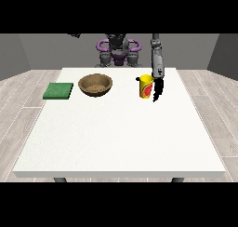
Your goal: Pick the cup and pour the ball into the bowl, then pick the bowl and place it on the pad
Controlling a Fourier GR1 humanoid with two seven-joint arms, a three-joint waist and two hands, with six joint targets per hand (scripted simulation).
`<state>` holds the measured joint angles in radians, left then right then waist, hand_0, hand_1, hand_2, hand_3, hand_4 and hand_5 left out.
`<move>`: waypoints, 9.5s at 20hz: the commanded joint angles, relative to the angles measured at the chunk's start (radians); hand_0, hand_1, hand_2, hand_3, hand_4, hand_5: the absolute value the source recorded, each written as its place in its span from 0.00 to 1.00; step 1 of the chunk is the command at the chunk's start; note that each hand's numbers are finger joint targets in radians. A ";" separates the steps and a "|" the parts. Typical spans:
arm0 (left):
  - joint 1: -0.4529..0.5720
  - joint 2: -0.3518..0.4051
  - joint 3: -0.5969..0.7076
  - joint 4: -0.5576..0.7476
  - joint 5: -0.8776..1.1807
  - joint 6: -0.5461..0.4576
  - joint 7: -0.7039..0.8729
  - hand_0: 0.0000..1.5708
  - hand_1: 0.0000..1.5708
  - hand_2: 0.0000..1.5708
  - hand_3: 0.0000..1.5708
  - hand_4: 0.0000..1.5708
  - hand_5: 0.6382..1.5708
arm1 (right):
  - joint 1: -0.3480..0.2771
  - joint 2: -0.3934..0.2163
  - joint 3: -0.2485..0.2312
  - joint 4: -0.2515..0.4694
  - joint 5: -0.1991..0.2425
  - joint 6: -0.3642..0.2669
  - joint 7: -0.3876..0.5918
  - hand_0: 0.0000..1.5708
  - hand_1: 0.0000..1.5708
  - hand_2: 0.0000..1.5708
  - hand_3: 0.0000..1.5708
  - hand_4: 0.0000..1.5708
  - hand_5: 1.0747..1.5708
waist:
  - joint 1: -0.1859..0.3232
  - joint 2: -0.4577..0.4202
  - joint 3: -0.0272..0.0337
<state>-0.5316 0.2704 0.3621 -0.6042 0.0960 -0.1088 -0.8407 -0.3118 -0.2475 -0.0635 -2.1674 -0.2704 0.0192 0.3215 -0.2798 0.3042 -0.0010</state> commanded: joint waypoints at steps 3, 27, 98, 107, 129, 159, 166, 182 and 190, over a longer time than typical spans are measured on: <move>0.001 0.028 -0.020 0.022 -0.115 0.245 -0.116 0.84 0.84 1.00 1.00 0.64 0.92 | 0.005 -0.016 -0.038 -0.040 -0.054 0.020 0.013 0.00 0.00 0.00 0.00 0.00 0.98 | -0.048 0.027 0.0006; -0.302 -0.024 -0.348 0.116 -0.622 0.774 0.442 0.91 0.91 1.00 1.00 0.64 0.99 | 0.010 -0.050 -0.135 0.184 -0.138 0.094 0.018 0.00 0.00 0.00 0.00 0.19 0.98 | -0.012 -0.159 0.0011; -0.143 0.067 0.027 -0.200 0.157 -0.089 0.230 0.00 0.00 0.00 0.00 0.00 0.97 | 0.133 0.138 -0.007 0.192 0.124 -0.057 -0.133 0.00 0.00 0.00 0.00 0.31 0.99 | 0.291 -0.032 -0.0005; -0.313 0.302 0.023 -0.260 0.156 -0.134 0.462 0.00 0.00 0.00 0.00 0.00 0.94 | 0.082 0.147 -0.104 0.561 0.078 0.002 -0.342 0.00 0.00 0.00 0.00 0.25 0.99 | 0.317 0.008 0.0029; -0.491 0.502 0.063 -0.341 0.261 -0.172 0.733 0.00 0.00 0.00 0.00 0.00 0.96 | -0.176 0.092 -0.248 1.298 -0.008 0.129 -0.620 0.00 0.00 0.00 0.00 0.26 1.00 | 0.309 0.043 0.0020; -0.546 0.574 0.083 -0.325 0.341 -0.257 0.794 0.00 0.00 0.00 0.00 0.00 0.97 | -0.125 0.110 -0.140 1.316 0.245 -0.224 -0.532 1.00 1.00 1.00 1.00 0.75 0.75 | 0.403 0.052 -0.0013; -0.409 0.564 0.099 -0.173 0.285 -0.263 0.682 0.00 0.00 0.00 0.00 0.00 0.97 | -0.220 -0.004 -0.013 1.134 0.366 -0.223 -0.139 1.00 1.00 1.00 1.00 0.80 0.77 | 0.301 -0.100 -0.0027; -0.397 0.683 0.140 -0.147 0.294 -0.277 0.623 0.00 0.00 0.00 0.00 0.00 0.97 | -0.329 -0.177 -0.122 1.208 0.301 -0.044 -0.192 1.00 1.00 1.00 1.00 0.82 0.89 | 0.232 0.017 0.0020; -0.399 0.677 0.135 -0.225 0.317 -0.242 0.664 0.00 0.00 0.00 0.00 0.00 0.96 | -0.341 -0.311 -0.252 1.378 0.224 0.078 -0.327 1.00 1.00 1.00 0.75 0.82 0.93 | 0.244 0.039 0.0026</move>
<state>-0.9454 0.9579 0.5056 -0.7862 0.4085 -0.3611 -0.1858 -0.6563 -0.5122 -0.2564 -0.8647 -0.0043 0.0424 0.0660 -0.0470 0.3391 0.0011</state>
